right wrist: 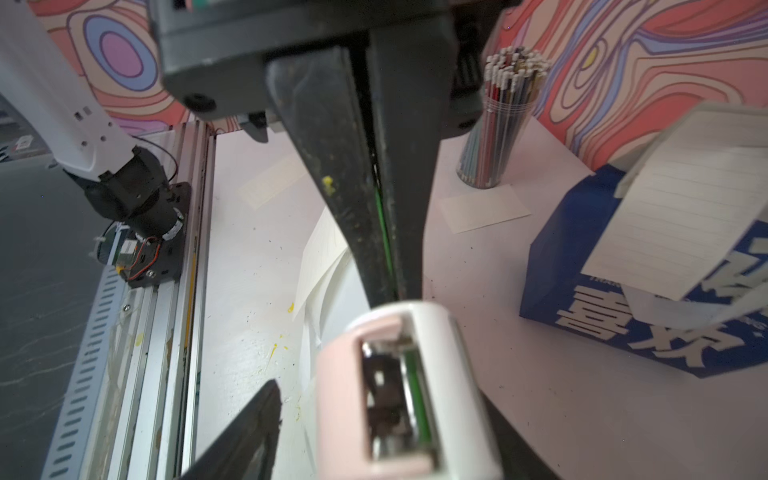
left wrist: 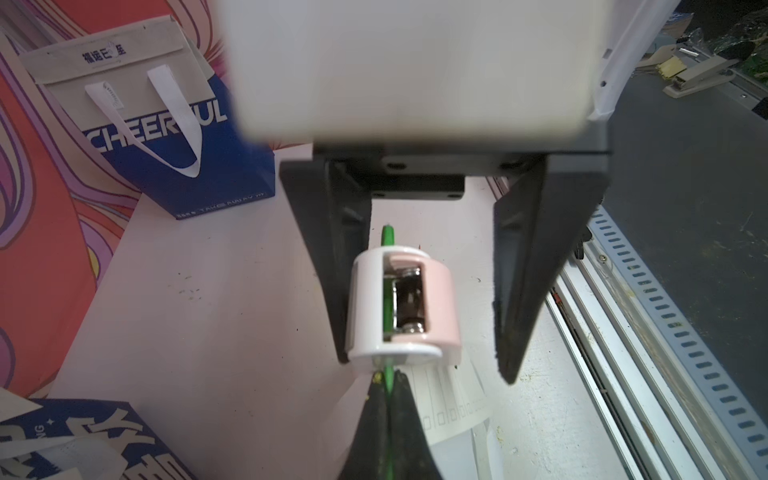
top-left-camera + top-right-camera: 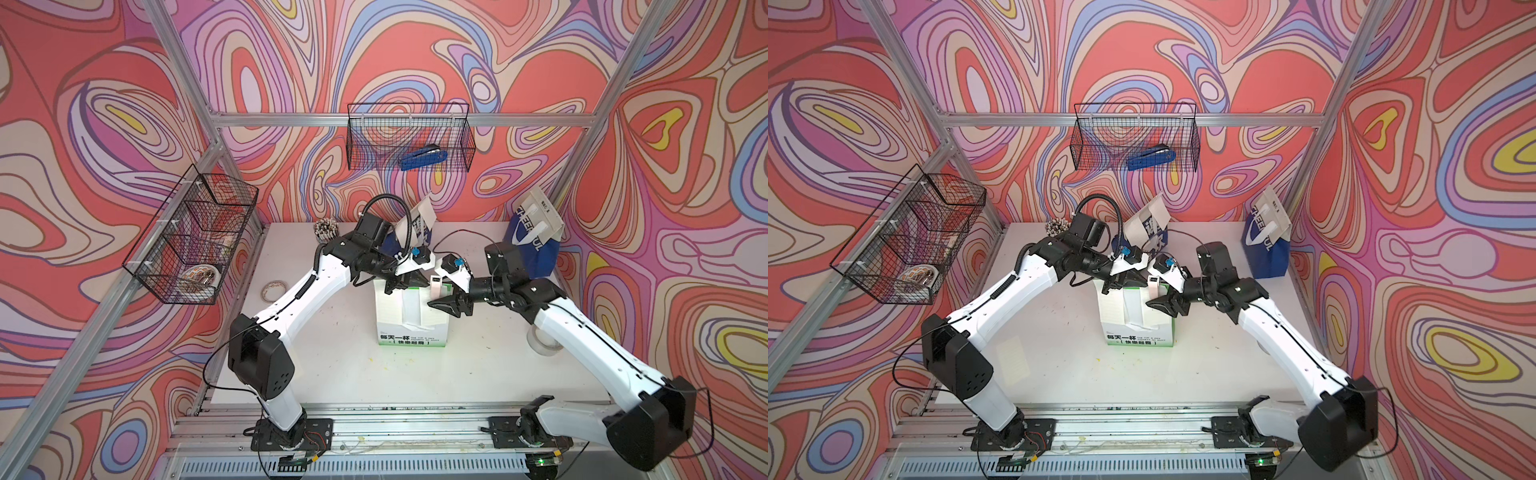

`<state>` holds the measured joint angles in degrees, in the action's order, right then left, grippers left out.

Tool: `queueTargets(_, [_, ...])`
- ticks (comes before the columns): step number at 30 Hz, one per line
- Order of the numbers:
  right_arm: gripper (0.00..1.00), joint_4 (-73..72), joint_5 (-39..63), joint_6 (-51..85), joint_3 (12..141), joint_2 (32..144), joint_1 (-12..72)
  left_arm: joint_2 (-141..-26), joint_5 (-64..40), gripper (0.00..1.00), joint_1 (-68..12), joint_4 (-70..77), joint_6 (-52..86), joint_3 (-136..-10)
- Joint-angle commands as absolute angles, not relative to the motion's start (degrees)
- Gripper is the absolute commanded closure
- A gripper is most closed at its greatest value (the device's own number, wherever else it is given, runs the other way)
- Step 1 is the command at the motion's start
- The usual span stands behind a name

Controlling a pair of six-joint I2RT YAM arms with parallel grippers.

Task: Staple the receipts to the bags
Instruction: Staple the receipt to the takeout bag, then pick up the stapler from the takeout bag.

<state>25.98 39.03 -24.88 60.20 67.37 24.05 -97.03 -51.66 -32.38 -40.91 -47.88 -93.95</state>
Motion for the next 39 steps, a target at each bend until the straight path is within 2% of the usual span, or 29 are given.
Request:
queueTargets(1, [0.25, 8.02, 28.35, -6.13, 54.9, 61.17, 24.13, -96.57, -48.16, 1.0, -32.58, -39.2, -43.1, -96.17])
queueTargets(4, [0.26, 5.84, 19.62, 6.45, 54.59, 59.66, 24.61, -97.06, -42.83, 1.0, -32.54, -34.56, -35.26, -96.25])
queueTargets(6, [0.3, 7.67, 15.22, 10.71, 55.92, 60.47, 26.34, -97.53, -38.47, 1.0, -32.6, -31.71, -29.85, -96.52])
queueTargets(7, [0.3, 8.67, 9.37, 12.68, 56.69, 60.95, 28.78, -97.88, -37.32, 1.0, -32.6, -31.39, -27.95, -97.05])
queueTargets(9, [0.29, 8.21, 0.11, 14.82, 57.08, 61.56, 32.65, -98.49, -37.44, 1.0, -32.57, -31.29, -25.76, -97.96])
queueTargets(10, [0.3, 6.77, -1.33, 15.11, 56.73, 61.68, 33.81, -98.89, -38.43, 1.0, -32.58, -31.28, -24.91, -98.26])
queueTargets(15, [0.43, 7.34, -3.94, 15.57, 59.41, 65.02, 34.28, -100.52, -41.62, 1.0, -32.63, -32.03, -23.51, -99.9])
queueTargets(19, [0.59, 5.73, -3.63, 12.93, 59.08, 67.3, 34.33, -100.72, -42.57, 1.0, -32.55, -32.12, -23.24, -99.95])
queueTargets(25, [0.59, 5.62, -4.32, 13.26, 60.98, 70.58, 35.03, -100.87, -43.14, 1.0, -32.61, -31.11, -21.14, -99.24])
queueTargets(28, [0.55, 6.54, -5.8, 13.27, 61.88, 71.98, 35.47, -101.15, -42.8, 1.0, -32.56, -31.5, -20.9, -99.4])
queueTargets(29, [0.58, 7.18, -7.12, 13.07, 62.45, 72.6, 35.6, -101.1, -42.76, 1.0, -32.54, -31.55, -20.99, -99.58])
queueTargets(33, [0.79, 7.26, -8.24, 12.48, 62.69, 73.16, 35.68, -101.14, -42.48, 1.0, -32.6, -31.46, -21.05, -99.55])
queueTargets(39, [0.79, 7.39, -12.08, 13.1, 64.61, 69.73, 35.55, -101.07, -38.95, 1.0, -32.52, -32.72, -22.29, -99.5])
